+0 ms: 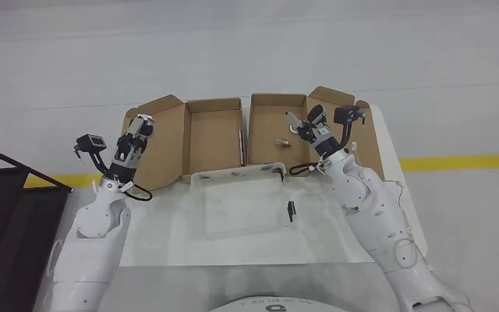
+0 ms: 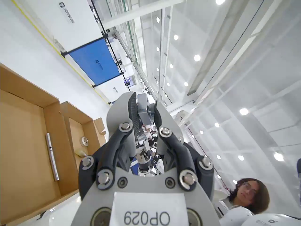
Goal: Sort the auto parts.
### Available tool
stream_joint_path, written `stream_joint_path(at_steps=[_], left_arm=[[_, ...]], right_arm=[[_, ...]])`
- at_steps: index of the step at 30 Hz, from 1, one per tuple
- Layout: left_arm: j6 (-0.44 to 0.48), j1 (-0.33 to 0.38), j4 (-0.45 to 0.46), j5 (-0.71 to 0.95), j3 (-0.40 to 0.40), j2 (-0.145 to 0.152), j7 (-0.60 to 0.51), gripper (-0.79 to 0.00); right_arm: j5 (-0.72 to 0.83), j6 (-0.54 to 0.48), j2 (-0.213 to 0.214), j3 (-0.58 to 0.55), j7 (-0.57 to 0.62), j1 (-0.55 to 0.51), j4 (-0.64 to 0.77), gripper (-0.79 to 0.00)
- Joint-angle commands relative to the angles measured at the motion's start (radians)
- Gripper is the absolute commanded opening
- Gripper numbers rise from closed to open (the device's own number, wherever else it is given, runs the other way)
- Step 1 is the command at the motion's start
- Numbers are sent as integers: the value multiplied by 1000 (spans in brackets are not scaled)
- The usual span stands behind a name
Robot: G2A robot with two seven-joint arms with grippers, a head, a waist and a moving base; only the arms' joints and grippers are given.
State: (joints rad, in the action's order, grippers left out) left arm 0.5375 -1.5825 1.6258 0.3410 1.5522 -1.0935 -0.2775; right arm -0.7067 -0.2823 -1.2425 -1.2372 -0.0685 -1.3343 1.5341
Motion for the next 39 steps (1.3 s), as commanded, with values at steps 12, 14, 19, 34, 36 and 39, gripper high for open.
stream_joint_path(at_steps=[12, 14, 19, 34, 36, 39], left_arm=[[-103, 72, 16, -182, -93, 3, -264, -785], [-134, 117, -27, -258, -137, -1, -272, -785], [-200, 229, -127, -529, -246, -21, -92, -785], [-522, 383, -278, -1094, -464, -60, 3, -785], [-536, 399, -304, -1120, -481, -66, 24, -785], [-538, 414, -327, -1126, -495, -74, 37, -785]], right_arm=[[0, 0, 0, 0, 0, 0, 0, 0], [0, 0, 0, 0, 0, 0, 0, 0], [0, 0, 0, 0, 0, 0, 0, 0], [0, 0, 0, 0, 0, 0, 0, 0], [0, 0, 0, 0, 0, 0, 0, 0], [0, 0, 0, 0, 0, 0, 0, 0]])
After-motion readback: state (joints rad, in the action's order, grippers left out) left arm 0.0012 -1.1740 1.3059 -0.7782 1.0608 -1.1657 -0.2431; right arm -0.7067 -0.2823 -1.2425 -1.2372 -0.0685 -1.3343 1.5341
